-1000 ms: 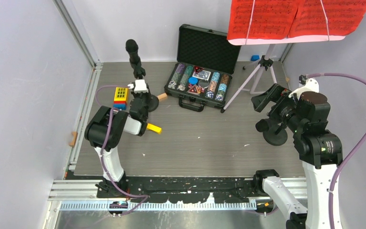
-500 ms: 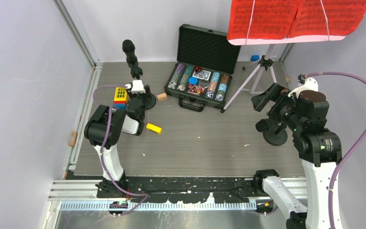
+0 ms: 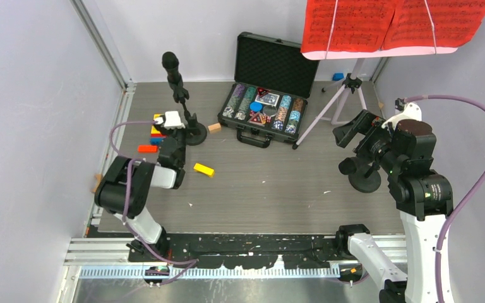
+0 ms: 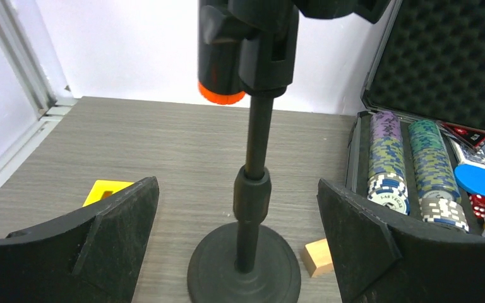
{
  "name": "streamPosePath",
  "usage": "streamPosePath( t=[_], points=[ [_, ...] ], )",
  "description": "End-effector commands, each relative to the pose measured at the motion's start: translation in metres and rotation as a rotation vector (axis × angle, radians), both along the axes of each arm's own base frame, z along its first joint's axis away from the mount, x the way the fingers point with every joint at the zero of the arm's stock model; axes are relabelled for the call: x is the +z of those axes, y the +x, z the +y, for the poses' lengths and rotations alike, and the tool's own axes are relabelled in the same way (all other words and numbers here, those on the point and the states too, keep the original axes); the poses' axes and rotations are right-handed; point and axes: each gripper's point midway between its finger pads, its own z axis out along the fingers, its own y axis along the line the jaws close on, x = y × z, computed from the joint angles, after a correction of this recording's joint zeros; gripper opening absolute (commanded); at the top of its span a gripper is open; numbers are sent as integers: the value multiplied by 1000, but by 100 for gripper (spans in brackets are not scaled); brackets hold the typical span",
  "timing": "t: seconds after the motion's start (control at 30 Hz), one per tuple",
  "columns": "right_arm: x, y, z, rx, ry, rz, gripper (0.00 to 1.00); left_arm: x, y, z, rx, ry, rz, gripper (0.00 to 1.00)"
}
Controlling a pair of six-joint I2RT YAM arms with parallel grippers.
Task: Pack up the instrument practice props
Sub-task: Move the microphone stand with the microphone to the center of the board, then move the music stand to the center of the board.
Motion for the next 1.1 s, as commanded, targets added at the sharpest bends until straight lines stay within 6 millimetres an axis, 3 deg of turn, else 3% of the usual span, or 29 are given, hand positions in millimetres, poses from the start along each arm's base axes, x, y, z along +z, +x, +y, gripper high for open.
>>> streamPosePath(
  t=[0.0, 0.2, 0.33, 0.57, 0.7, 0.83, 0.87, 0.93, 1.07],
  points=[
    [21, -2, 3, 14, 6, -64, 99, 28, -25, 9, 23, -58, -29, 100],
    [29, -6, 3, 11, 24, -86, 98, 30, -68, 7, 100, -56, 120, 100],
    [40, -15, 2, -2, 37, -115, 98, 39, -105, -21, 4, -24, 194, 100],
    [75, -38, -17, -113, 45, -196, 98, 38, -178, -78, -273, -200, 282, 100],
    [95, -51, -28, -170, 47, -261, 98, 40, -198, -132, -461, -223, 283, 100],
    [101, -55, -26, -160, 59, -273, 97, 49, -204, -208, -639, -94, 242, 100],
    [101, -56, -25, -158, 59, -269, 97, 57, -200, -231, -680, -66, 222, 100],
    [100, -59, -24, -151, 59, -263, 96, 52, -189, -269, -739, -13, 214, 100],
    [101, -68, -24, -139, 48, -261, 96, 68, -162, -329, -857, 38, 112, 100]
  ],
)
